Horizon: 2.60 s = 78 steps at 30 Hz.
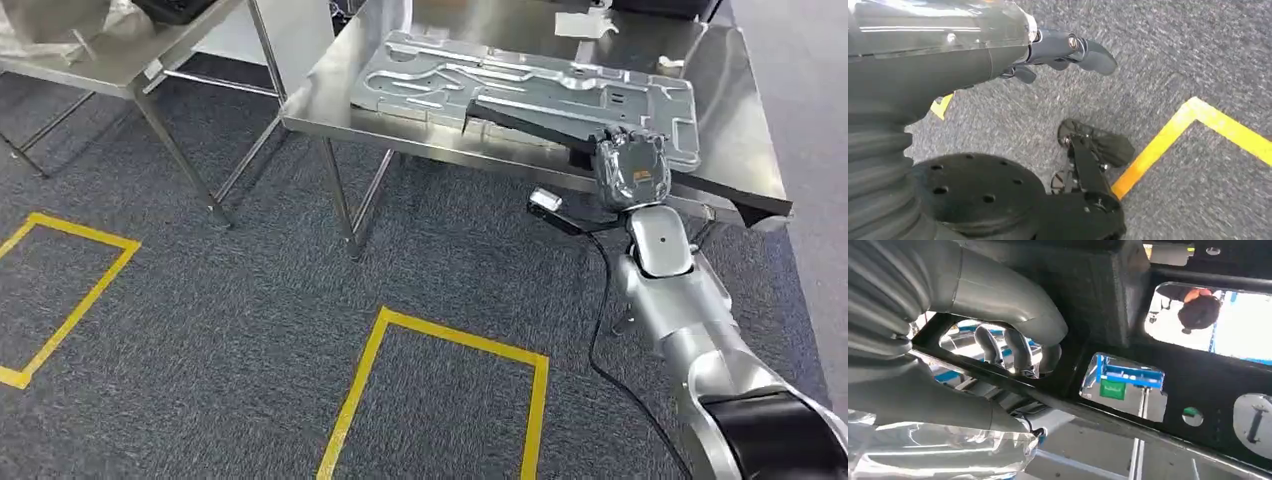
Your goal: Take the parts from the cabinet and place them on the table.
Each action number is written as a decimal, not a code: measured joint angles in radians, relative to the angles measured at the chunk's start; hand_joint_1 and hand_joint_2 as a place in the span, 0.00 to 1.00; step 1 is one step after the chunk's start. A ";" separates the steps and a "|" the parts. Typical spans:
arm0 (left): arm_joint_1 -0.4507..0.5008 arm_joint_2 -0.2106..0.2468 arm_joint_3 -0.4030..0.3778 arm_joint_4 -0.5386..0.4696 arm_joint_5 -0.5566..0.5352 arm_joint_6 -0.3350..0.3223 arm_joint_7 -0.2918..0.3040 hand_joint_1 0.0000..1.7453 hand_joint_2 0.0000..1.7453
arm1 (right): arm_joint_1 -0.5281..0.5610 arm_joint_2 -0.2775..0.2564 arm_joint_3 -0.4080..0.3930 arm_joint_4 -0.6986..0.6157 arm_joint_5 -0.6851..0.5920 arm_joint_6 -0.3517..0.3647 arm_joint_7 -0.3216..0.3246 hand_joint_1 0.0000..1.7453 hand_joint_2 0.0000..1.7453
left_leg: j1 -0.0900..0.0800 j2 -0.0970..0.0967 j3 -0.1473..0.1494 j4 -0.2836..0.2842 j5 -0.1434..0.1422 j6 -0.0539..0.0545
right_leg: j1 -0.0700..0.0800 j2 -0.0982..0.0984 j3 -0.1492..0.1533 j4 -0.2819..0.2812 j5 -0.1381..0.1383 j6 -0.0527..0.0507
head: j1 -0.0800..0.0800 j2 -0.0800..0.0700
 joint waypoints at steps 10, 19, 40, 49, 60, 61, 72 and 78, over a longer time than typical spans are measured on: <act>0.000 0.000 0.001 0.000 0.007 -0.005 0.037 0.00 1.00 | 0.001 -0.008 -0.029 0.005 -0.078 0.000 -0.071 1.00 1.00 | 0.003 0.000 0.009 -0.013 0.002 -0.027 | 0.001 0.002 -0.001 0.001 -0.001 -0.003 | 0.000 0.000; 0.000 0.000 0.002 0.000 0.018 -0.062 0.044 0.00 1.00 | 0.020 -0.037 -0.040 0.005 -0.134 0.000 -0.106 1.00 1.00 | 0.001 0.000 0.008 -0.010 0.001 -0.030 | 0.000 0.000 0.000 -0.001 -0.001 -0.002 | 0.000 0.000; -0.003 0.003 0.024 0.002 0.044 -0.130 0.058 0.00 1.00 | 0.125 -0.109 -0.042 -0.079 -0.150 0.030 -0.099 1.00 1.00 | 0.081 0.008 0.132 0.040 -0.044 -0.132 | -0.074 -0.031 -0.062 0.030 0.017 0.035 | -0.005 0.001; 0.017 0.014 0.025 0.005 0.044 -0.166 0.043 0.00 1.00 | -0.055 -0.108 0.033 -0.017 -0.132 0.439 -0.173 1.00 1.00 | -0.017 -0.020 -0.172 0.105 -0.129 -0.011 | -0.037 0.022 0.134 -0.042 -0.091 0.005 | -0.006 0.000; 0.018 0.029 0.024 0.011 0.042 -0.177 0.053 0.00 1.00 | -0.503 -0.061 0.191 0.166 -0.198 0.801 -0.170 1.00 1.00 | -0.045 -0.058 0.011 -0.116 0.115 0.044 | -0.015 0.002 0.024 0.230 -0.222 0.024 | -0.007 0.000; 0.018 0.028 0.024 0.011 0.042 -0.177 0.053 0.00 1.00 | -0.516 -0.060 0.196 0.173 -0.198 0.803 -0.172 1.00 1.00 | -0.044 -0.062 0.025 -0.116 0.105 0.043 | -0.016 0.002 0.006 0.216 -0.268 0.029 | -0.007 0.000; -0.002 0.021 0.023 0.012 0.050 -0.181 0.032 0.00 1.00 | -0.447 -0.106 0.246 0.147 -0.521 0.859 -0.273 1.00 1.00 | -0.034 -0.051 0.030 0.048 -0.010 -0.004 | -0.010 -0.010 0.023 -0.070 0.049 -0.023 | -0.009 0.000; -0.008 0.013 0.025 0.012 0.071 -0.141 0.017 0.00 1.00 | 0.027 -0.119 0.202 -0.043 -0.796 0.659 -0.304 1.00 1.00 | -0.013 -0.035 -0.122 0.205 -0.018 -0.023 | -0.008 -0.007 0.088 -0.067 0.001 -0.018 | -0.009 0.000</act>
